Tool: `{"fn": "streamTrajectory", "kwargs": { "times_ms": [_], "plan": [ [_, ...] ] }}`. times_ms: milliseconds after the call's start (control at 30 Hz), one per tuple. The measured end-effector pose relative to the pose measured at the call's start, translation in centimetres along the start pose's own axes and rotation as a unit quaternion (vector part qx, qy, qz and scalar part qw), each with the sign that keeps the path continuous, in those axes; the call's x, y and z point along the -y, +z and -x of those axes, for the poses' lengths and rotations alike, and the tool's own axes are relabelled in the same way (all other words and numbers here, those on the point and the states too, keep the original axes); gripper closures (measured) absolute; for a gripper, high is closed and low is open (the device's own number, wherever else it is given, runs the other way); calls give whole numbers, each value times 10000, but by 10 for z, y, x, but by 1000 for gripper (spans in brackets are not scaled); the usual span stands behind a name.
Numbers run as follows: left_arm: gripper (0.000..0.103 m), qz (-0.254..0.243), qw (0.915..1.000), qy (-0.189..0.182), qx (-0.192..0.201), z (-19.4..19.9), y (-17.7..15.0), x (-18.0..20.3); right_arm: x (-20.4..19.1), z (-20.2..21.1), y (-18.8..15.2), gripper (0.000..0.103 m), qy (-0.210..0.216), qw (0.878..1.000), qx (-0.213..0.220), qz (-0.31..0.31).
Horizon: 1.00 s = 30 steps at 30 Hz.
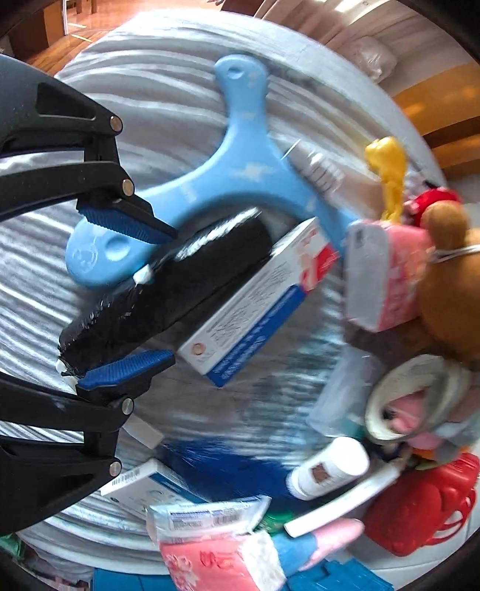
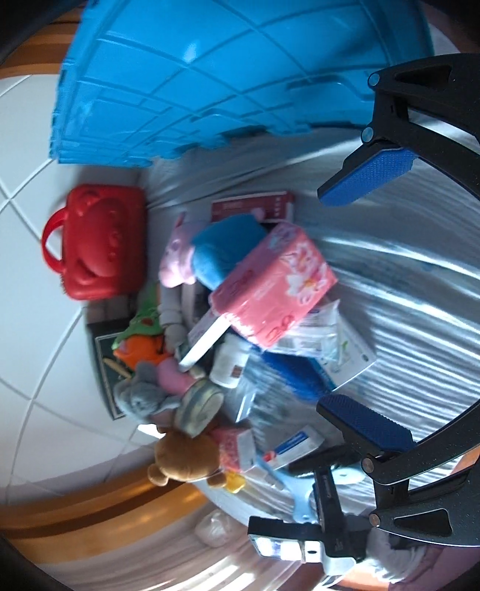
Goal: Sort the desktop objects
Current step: 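Move both tools back over the pile on the bed, then grasp the black wrapped roll with the left tool while the right tool grasps a white-red-blue ointment box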
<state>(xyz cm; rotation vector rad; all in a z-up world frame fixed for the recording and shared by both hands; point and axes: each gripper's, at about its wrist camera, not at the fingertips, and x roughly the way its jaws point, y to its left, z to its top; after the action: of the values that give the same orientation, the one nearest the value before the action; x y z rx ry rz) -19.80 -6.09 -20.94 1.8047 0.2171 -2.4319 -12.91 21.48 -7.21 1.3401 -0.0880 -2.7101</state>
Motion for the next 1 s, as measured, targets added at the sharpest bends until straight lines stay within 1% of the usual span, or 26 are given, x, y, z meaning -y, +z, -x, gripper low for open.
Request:
{"fn": "streamTrajectory", "kwargs": {
  "times_ms": [33,67,100,133,167,200,267,300,333,367,400,433,467,500,533,600,700,767,800,833,900,933,967,1000],
  "plan": [
    [44,-16,9999,64,-93,-10,-4,3,2,-3,-2,0,-37,10000,-55,-14],
    [40,-144,9996,200,113,-8,-7,9,4,-4,-4,0,-59,9999,-92,-24],
    [28,-257,9994,221,71,-12,-10,15,6,-7,-6,0,-83,9999,-136,-39],
    [7,-442,9989,142,97,-16,-12,22,7,-9,-8,0,-99,9998,-168,-53],
    [0,-597,9982,72,18,-21,-14,28,9,-12,-10,0,-106,9997,-218,-76],
    [0,-743,9970,207,39,-23,-16,33,9,-14,-11,0,-109,9996,-248,-87],
    [1,-700,9974,140,58,-20,-19,31,8,-19,-13,0,-103,9994,-318,-48],
    [13,-569,9983,102,97,-16,-19,26,6,-22,-13,0,-88,9994,-336,-14],
    [44,-403,9989,187,170,-9,-18,18,3,-25,-13,0,-69,9993,-356,28],
    [50,-297,9993,142,203,-5,-18,12,-1,-29,-12,0,-34,9992,-377,88],
    [62,-171,9995,-77,243,1,-17,2,-6,-33,-10,0,17,9991,-398,163],
    [66,-93,9992,-259,289,6,-17,-6,-13,-38,-7,0,122,9986,-444,245],
    [67,-48,9989,-279,370,14,-19,-13,-21,-44,-5,0,226,9979,-509,321],
    [68,-57,9986,-203,485,21,-21,-17,-32,-50,-2,0,346,9967,-585,445],
    [68,-96,9976,-122,679,33,-24,-22,-41,-55,0,0,425,9957,-603,567],
    [68,-121,9956,-79,929,50,-28,-31,-70,-69,6,0,609,9920,-605,922],
    [69,-22,9928,63,1197,68,-26,-53,-116,-98,15,0,886,9841,-763,1336],
    [76,40,9903,201,1373,77,-10,-68,-151,-121,22,0,1021,9786,-944,1519],
    [83,37,9893,248,1440,79,-6,-75,-163,-130,24,0,1061,9767,-1011,1565],
    [83,20,9890,256,1456,79,3,-83,-176,-141,26,0,1108,9746,-1070,1624],
    [83,-12,9897,213,1419,74,14,-91,-201,-163,30,0,1036,9722,-1186,1733],
    [83,-37,9905,185,1364,68,16,-95,-215,-180,32,2,1010,9701,-1340,1753],
    [83,-98,9917,140,1275,62,20,-96,-220,-188,33,7,1009,9691,-1422,1744],
    [83,-150,9927,61,1194,59,20,-96,-226,-197,34,9,995,9686,-1492,1722]
  ]
}}
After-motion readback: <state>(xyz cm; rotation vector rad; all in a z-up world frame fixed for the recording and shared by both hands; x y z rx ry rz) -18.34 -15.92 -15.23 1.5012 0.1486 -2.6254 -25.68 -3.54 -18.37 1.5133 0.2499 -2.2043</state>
